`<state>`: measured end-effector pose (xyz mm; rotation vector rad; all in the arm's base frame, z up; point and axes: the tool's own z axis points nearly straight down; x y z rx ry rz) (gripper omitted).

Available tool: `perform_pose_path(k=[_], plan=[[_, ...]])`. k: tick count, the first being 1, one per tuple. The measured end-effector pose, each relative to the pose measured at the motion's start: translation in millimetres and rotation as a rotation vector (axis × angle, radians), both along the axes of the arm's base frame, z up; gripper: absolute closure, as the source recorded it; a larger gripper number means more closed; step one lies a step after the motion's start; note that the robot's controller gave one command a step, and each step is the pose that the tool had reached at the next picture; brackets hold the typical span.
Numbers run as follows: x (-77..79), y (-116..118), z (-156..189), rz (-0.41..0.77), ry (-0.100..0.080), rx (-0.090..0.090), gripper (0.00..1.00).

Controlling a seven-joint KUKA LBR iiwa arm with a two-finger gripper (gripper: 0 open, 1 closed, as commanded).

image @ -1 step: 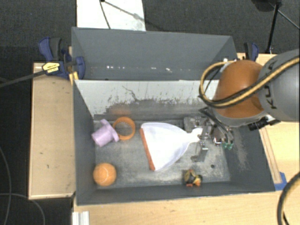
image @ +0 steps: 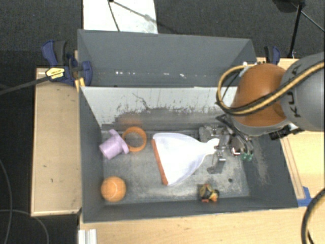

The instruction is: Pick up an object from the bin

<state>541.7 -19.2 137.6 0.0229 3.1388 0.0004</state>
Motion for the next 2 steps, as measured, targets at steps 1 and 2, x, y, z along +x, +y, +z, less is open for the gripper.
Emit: perform_pose_path(k=[1,2], plan=[[32.5,-46.4,-56.2,-0.002,-0.008,-0.001,0.0],[15.6,2.3,-65.3,0.204,-0.006,-0.003,0.0]])
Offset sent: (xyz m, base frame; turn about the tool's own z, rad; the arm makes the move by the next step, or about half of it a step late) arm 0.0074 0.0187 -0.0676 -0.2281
